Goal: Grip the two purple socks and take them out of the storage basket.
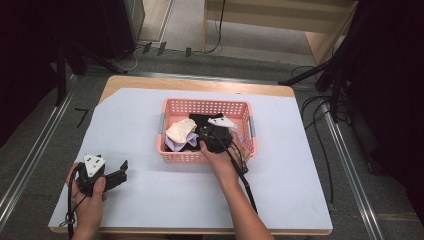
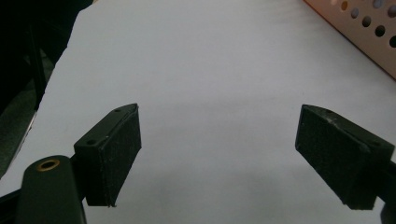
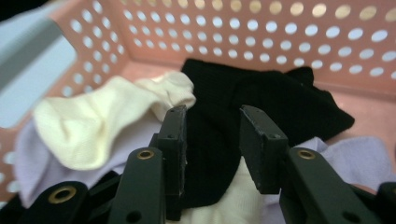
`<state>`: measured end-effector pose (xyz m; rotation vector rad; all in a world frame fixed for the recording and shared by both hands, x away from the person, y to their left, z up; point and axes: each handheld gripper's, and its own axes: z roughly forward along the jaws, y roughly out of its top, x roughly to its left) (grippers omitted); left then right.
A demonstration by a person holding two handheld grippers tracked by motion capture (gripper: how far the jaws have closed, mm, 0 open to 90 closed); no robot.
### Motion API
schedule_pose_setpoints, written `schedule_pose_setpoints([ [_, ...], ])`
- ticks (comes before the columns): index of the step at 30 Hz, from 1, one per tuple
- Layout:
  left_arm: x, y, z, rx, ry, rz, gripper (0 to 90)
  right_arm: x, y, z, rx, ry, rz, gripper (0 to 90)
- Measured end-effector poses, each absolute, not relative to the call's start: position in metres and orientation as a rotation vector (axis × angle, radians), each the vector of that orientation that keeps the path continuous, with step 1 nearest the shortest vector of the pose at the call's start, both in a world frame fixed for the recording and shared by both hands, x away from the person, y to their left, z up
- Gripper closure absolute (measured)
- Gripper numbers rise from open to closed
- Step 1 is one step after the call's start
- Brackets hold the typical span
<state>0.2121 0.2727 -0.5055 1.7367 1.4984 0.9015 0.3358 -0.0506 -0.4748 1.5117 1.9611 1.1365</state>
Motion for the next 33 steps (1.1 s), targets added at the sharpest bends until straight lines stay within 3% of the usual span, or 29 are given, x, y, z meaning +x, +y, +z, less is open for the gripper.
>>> schedule_pose_setpoints([
  [15, 0.213, 0.272, -0.506, 1.746, 1.498, 0.899, 15.2, 0.346, -0.030, -0.478, 1.629, 2.092, 1.127, 64.4],
  [21, 0.213, 0.271, -0.506, 1.748, 1.501, 0.905, 15.2, 0.352, -0.019, -0.478, 1.734, 2.146, 1.079, 59.9],
  [24, 0.213, 0.271, -0.506, 1.747, 1.498, 0.908, 15.3, 0.353, -0.014, -0.478, 1.768, 2.168, 1.052, 64.9],
  [29, 0.213, 0.271, -0.506, 1.751, 1.496, 0.910, 15.3, 0.353, -0.014, -0.478, 1.766, 2.184, 1.020, 81.8],
  [33, 0.213, 0.271, -0.506, 1.750, 1.499, 0.909, 15.3, 0.350, -0.017, -0.477, 1.659, 2.169, 1.031, 85.0],
])
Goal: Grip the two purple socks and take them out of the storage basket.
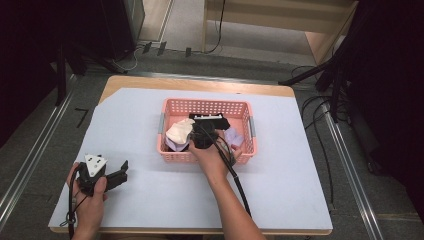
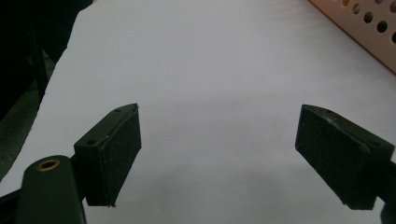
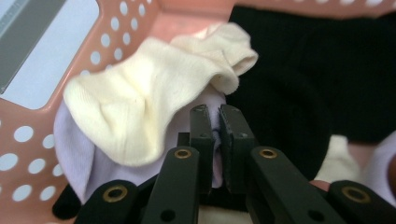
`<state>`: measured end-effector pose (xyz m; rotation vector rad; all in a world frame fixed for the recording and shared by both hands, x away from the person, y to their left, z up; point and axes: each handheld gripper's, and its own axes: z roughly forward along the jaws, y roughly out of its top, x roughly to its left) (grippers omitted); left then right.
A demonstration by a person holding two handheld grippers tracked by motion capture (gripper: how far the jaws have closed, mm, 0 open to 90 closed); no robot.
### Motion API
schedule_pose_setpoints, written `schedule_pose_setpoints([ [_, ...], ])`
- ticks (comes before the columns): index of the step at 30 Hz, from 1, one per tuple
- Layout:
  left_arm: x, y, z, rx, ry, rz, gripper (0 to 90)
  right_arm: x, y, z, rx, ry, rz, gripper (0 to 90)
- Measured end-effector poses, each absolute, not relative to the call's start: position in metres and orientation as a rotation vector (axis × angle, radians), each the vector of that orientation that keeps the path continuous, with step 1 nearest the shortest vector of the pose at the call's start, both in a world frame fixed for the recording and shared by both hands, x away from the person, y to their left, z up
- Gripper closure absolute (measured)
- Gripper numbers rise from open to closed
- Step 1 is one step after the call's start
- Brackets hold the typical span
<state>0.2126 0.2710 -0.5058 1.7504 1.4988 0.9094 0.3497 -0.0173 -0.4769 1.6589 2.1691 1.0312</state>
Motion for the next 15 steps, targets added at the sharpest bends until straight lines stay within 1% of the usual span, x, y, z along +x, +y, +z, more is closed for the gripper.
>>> schedule_pose_setpoints([
  [11, 0.213, 0.271, -0.506, 1.756, 1.501, 0.912, 15.2, 0.333, -0.040, -0.454, 1.510, 2.018, 1.380, 85.5],
  [12, 0.213, 0.270, -0.506, 1.756, 1.501, 0.913, 15.3, 0.330, -0.045, -0.449, 1.471, 1.975, 1.457, 85.5],
  [15, 0.213, 0.270, -0.506, 1.758, 1.500, 0.914, 15.2, 0.328, -0.051, -0.445, 1.461, 1.921, 1.517, 85.5],
])
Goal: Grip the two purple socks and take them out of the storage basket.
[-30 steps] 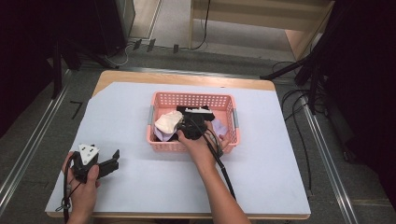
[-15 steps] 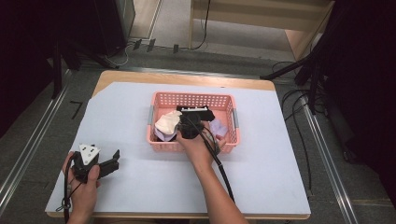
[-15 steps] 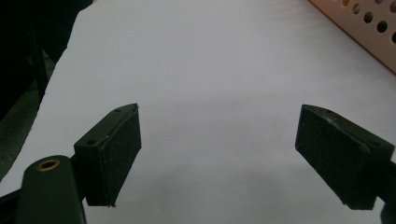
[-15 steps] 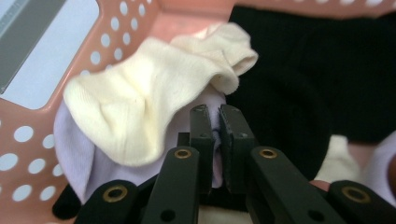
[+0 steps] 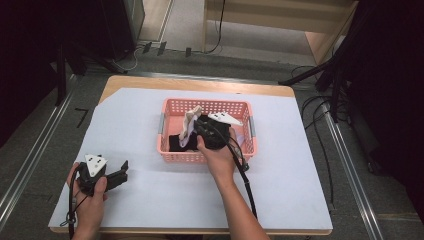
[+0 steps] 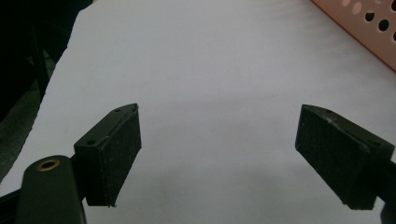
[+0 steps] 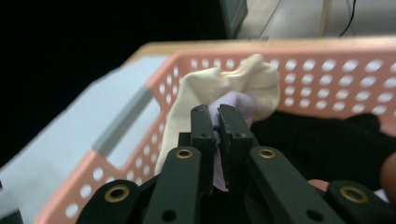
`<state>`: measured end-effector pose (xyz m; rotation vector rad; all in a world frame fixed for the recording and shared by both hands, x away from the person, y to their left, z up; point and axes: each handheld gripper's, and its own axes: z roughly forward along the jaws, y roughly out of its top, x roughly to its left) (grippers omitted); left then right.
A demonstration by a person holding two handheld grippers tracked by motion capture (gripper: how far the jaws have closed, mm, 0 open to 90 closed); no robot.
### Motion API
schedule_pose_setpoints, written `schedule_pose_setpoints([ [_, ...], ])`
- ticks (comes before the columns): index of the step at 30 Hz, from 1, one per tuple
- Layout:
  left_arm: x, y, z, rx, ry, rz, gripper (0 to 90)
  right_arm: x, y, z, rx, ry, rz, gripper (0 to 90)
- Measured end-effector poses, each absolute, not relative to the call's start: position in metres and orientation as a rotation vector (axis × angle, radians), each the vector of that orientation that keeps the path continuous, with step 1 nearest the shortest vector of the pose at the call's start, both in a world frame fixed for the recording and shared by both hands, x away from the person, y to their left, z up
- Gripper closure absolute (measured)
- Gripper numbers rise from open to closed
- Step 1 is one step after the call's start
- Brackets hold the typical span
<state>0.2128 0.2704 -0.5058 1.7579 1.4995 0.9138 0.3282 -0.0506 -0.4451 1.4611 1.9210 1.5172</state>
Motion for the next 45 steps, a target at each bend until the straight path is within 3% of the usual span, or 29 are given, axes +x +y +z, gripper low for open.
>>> schedule_pose_setpoints([
  [12, 0.213, 0.270, -0.506, 1.753, 1.501, 0.912, 15.3, 0.318, -0.059, -0.434, 1.290, 1.859, 1.675, 85.4],
  [45, 0.212, 0.270, -0.506, 1.758, 1.493, 0.920, 15.2, 0.311, -0.159, -0.413, 1.185, 1.389, 1.652, 85.6],
])
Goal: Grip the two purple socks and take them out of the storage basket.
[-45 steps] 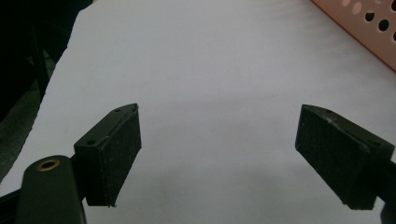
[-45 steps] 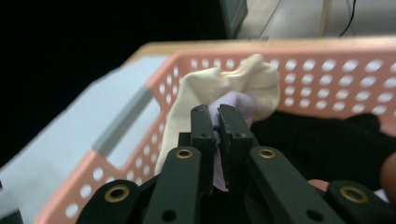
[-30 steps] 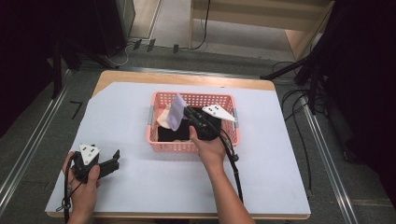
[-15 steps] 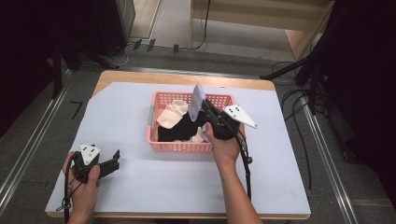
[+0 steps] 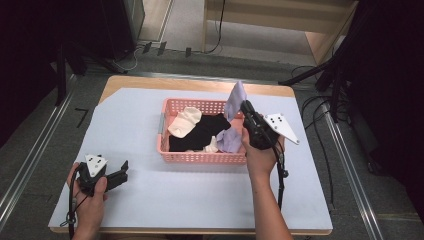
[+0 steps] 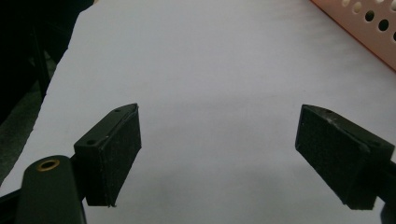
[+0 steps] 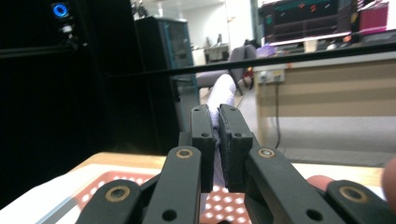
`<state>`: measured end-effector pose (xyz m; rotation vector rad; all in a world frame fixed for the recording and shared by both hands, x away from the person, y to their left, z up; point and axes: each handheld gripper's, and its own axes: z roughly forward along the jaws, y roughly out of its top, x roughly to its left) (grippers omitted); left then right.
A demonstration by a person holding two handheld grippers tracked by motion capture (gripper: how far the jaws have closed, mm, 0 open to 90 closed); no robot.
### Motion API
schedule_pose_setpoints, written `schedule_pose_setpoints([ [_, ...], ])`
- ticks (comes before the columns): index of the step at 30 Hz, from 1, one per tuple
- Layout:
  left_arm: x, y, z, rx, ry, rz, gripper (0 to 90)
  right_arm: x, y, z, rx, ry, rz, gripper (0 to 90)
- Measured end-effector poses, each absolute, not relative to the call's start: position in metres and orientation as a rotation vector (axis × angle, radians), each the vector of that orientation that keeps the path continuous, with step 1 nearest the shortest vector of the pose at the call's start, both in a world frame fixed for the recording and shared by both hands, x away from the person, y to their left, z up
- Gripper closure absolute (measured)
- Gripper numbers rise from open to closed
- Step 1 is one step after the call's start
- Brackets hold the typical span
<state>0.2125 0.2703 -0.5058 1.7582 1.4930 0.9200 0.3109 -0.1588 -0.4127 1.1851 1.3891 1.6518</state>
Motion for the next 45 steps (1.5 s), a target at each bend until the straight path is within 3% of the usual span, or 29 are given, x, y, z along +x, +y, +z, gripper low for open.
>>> schedule_pose_setpoints([
  [12, 0.212, 0.270, -0.506, 1.756, 1.495, 0.916, 15.3, 0.306, -0.207, -0.416, 1.273, 1.265, 1.557, 85.6],
  [27, 0.212, 0.270, -0.506, 1.756, 1.493, 0.923, 15.2, 0.300, -0.257, -0.479, 1.482, 1.264, 1.379, 85.1],
  [32, 0.212, 0.270, -0.506, 1.760, 1.490, 0.927, 15.3, 0.296, -0.266, -0.488, 1.557, 1.235, 1.424, 65.2],
  [35, 0.212, 0.270, -0.506, 1.758, 1.490, 0.929, 15.3, 0.293, -0.262, -0.481, 1.534, 1.195, 1.502, 57.8],
  [40, 0.212, 0.270, -0.506, 1.760, 1.488, 0.931, 15.3, 0.294, -0.239, -0.467, 1.474, 1.279, 1.541, 52.1],
  [45, 0.212, 0.270, -0.506, 1.761, 1.488, 0.927, 15.3, 0.298, -0.204, -0.459, 1.402, 1.421, 1.578, 52.7],
])
